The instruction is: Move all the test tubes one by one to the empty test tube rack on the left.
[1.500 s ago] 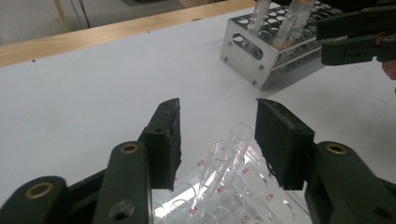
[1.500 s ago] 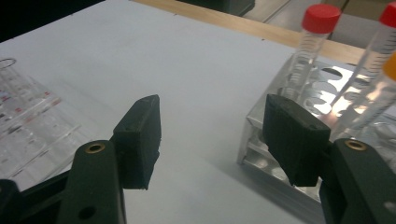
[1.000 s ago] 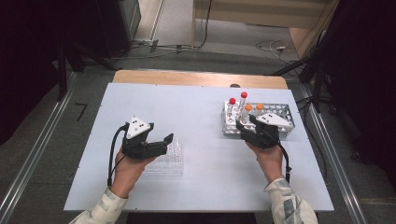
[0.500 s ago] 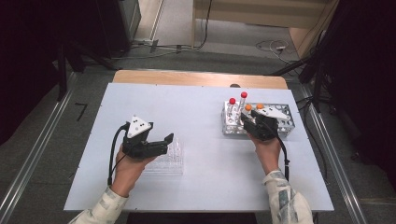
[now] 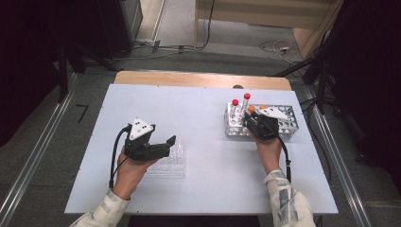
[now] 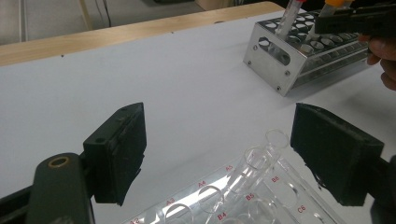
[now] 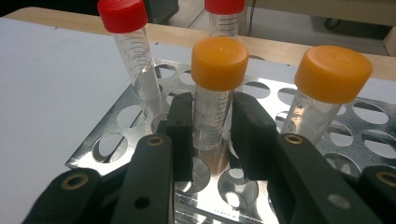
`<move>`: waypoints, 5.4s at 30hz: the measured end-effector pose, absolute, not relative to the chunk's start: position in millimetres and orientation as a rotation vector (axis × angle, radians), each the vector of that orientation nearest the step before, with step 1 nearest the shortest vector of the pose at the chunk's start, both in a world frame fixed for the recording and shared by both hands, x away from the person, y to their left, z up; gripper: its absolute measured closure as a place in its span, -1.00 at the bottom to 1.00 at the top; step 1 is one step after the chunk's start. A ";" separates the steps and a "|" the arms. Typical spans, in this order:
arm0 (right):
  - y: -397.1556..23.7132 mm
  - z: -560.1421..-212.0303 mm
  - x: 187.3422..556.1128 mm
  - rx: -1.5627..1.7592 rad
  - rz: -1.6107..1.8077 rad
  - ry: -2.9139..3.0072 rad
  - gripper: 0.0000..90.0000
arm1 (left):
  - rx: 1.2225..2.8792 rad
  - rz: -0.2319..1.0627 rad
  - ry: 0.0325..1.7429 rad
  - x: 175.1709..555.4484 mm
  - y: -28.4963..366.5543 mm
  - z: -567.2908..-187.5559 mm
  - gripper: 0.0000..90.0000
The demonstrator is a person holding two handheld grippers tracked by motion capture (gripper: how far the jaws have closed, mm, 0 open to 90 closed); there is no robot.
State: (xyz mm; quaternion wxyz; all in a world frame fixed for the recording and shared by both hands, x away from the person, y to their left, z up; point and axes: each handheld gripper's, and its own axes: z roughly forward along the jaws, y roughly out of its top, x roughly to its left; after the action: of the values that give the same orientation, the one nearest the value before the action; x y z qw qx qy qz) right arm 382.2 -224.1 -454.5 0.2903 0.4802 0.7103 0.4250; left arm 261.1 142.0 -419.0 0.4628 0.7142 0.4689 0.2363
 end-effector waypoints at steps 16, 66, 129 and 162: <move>-225.8 -433.8 376.1 1.242 1.178 1.860 0.59 | 1.755 0.578 1.152 261.1 142.5 -418.8 -0.57; -190.2 -398.7 331.2 1.070 1.351 1.978 0.59 | 1.740 0.573 1.149 260.6 142.4 -416.8 -0.57; -73.1 -434.2 326.0 0.876 1.315 2.262 0.59 | 1.794 0.519 1.036 309.2 90.3 -400.0 0.45; -90.1 -423.4 329.1 0.906 1.373 2.279 -0.04 | 1.759 0.596 1.076 312.9 108.8 -387.9 0.57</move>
State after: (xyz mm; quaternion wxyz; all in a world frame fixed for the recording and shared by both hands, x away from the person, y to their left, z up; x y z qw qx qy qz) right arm 329.1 -90.1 -423.4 0.1650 0.3179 0.7998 0.4818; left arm 312.9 108.8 -387.9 0.4774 0.7200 0.4406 0.2442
